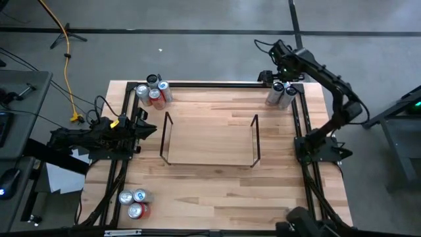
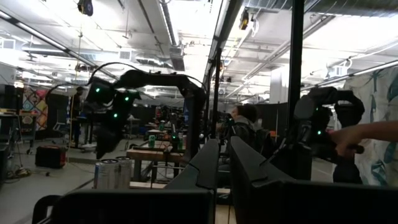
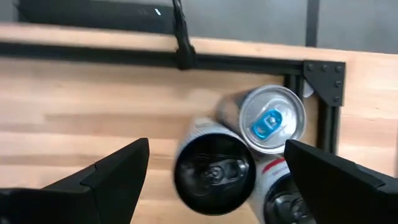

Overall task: Place canned beverage on shelf
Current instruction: Put the white soda can on the shelf

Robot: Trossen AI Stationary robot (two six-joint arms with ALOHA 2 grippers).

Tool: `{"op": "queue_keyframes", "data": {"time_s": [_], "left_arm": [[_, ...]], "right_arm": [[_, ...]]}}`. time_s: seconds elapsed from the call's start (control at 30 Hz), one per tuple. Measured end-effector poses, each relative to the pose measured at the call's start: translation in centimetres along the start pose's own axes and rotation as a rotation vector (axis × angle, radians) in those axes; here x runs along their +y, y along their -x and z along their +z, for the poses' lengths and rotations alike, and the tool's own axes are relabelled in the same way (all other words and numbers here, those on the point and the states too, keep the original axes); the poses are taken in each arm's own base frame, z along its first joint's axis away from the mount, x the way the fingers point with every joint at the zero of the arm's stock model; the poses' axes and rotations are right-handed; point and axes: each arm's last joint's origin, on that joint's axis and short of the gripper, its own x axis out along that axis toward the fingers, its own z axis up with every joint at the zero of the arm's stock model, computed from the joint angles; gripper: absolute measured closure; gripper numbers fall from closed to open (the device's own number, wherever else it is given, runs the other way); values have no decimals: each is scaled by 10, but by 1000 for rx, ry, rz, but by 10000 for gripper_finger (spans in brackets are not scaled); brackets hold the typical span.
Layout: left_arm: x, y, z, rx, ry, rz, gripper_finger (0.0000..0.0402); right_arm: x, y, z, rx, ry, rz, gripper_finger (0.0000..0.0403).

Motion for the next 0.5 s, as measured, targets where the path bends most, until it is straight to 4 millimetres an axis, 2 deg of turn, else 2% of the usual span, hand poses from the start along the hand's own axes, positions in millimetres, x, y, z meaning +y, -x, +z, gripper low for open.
{"op": "queue_keyframes", "data": {"time_s": [0.27,0.5], "left_arm": [[0,0,0,0,0,0,398],[0,0,0,-1,0,0,398]], "right_arm": [[7,-25,-2,138,59,-17,41],[9,-28,-1,146,64,-8,41]]}}
